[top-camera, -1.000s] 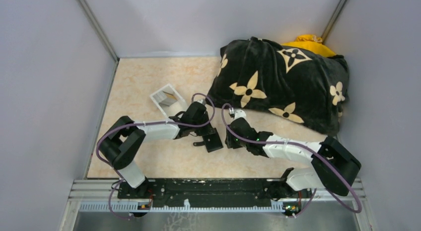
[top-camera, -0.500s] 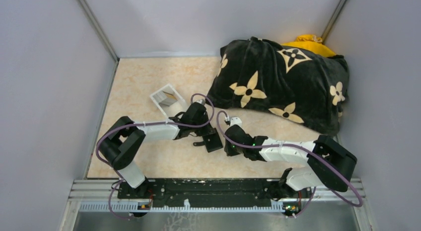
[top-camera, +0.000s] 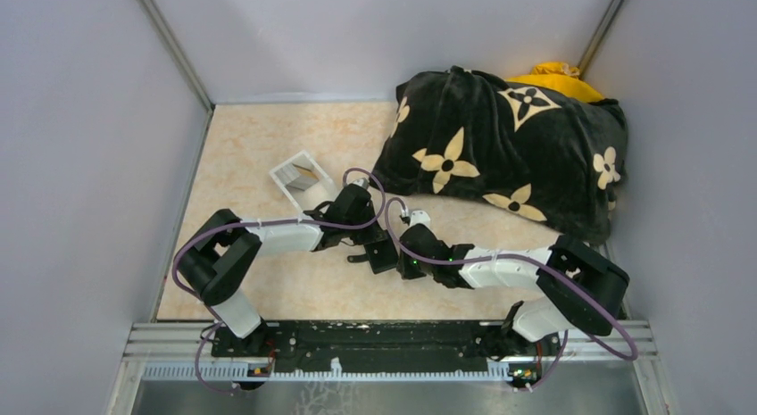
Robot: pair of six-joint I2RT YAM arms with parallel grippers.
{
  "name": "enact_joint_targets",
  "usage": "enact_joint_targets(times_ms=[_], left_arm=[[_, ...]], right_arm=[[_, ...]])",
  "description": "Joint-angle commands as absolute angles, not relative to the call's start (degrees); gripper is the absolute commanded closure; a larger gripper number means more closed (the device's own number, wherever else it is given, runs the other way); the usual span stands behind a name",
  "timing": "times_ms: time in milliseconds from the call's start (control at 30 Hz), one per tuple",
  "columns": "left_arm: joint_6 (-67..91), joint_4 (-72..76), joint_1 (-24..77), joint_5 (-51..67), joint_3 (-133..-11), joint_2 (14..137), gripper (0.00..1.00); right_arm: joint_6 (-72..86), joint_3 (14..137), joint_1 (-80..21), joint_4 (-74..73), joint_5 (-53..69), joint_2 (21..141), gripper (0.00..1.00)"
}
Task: Put the credit cards into the card holder
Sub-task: Close the card holder at the center of the board.
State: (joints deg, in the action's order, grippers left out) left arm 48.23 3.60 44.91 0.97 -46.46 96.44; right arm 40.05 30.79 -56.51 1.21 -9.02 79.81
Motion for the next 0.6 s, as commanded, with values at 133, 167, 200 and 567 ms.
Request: enact_joint_targets(times_ms=[133, 167, 200, 567], left_arm=[[47.21, -7.45, 45.35, -2.01, -42.08, 98.4, 1.0], [47.28, -7.43, 45.33, -2.09, -41.82, 98.3, 1.0], [47.35, -7.39, 45.35, -2.11, -41.61, 98.27, 1.0], [48.35, -8.05, 45.34, -2.1, -39.71, 96.65, 1.0]], right_arm=[[40.03, 32.29, -54.52, 5.96, -10.72, 79.76, 1.0], [39.78, 32.38, -54.02, 6.11, -10.58, 79.72, 1.0], [39.53, 32.57, -53.46, 6.31, -10.32, 79.72, 1.0], [37.46, 34.44, -49.96, 7.51, -8.91, 81.39, 1.0]])
